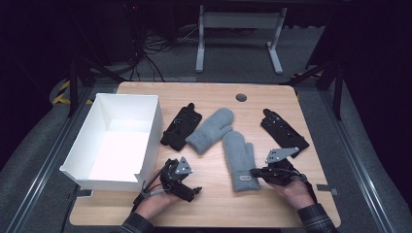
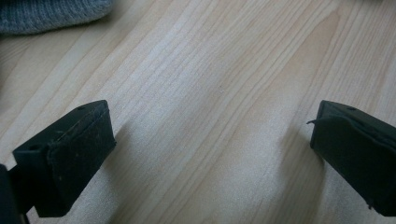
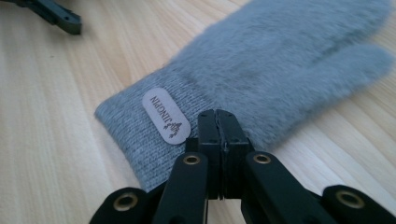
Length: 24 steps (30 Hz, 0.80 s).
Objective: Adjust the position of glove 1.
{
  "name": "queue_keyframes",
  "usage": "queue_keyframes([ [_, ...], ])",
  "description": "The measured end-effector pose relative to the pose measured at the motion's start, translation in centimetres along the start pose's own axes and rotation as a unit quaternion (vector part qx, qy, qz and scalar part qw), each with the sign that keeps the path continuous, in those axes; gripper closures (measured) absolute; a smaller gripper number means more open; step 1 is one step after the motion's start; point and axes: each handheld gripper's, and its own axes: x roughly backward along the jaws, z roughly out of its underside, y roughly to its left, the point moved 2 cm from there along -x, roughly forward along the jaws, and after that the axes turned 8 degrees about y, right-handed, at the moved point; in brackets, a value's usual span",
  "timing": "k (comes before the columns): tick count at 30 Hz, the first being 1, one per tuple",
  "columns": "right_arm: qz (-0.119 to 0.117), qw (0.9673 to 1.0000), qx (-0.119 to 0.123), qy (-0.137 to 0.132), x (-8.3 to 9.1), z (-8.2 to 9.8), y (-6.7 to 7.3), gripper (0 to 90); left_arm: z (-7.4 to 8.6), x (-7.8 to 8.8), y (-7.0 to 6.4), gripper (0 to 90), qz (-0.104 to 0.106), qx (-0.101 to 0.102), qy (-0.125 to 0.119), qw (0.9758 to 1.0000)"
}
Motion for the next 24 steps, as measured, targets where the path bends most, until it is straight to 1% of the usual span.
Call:
queue_keyframes([
  [3, -0.011, 0.9999, 0.013, -0.001, -0.6, -0.6, 0.8, 90.0, 0.0, 0.0, 0.0, 0.0, 0.0, 0.0, 0.0, 1.0],
  [4, -0.011, 0.9999, 0.013, -0.001, -0.6, -0.6, 0.8, 90.0, 0.0, 0.0, 0.0, 0.0, 0.0, 0.0, 0.0, 1.0],
  [10, -0.03, 0.999, 0.033, 0.001, -1.5, -1.6, 2.2, 90.0, -0.1, 0.0, 0.0, 0.0, 0.0, 0.0, 0.0, 1.0],
  [13, -0.035, 0.9984, 0.043, 0.003, -2.0, -2.1, 2.8, 90.0, -0.1, 0.0, 0.0, 0.0, 0.0, 0.0, 0.0, 1.0],
  [18, -0.048, 0.9974, 0.054, 0.002, -2.7, -2.9, 3.7, 90.0, -0.1, 0.0, 0.0, 0.0, 0.0, 0.0, 0.001, 1.0],
  [21, -0.056, 0.9968, 0.056, 0.0, -3.2, -3.3, 4.2, 90.0, -0.1, -0.1, 0.0, 0.0, 0.002, 0.0, 0.0, 1.0],
  [24, -0.06, 0.9963, 0.062, 0.001, -3.6, -3.9, 4.7, 90.0, -0.1, -0.1, 0.0, 0.0, 0.002, 0.0, 0.0, 1.0],
])
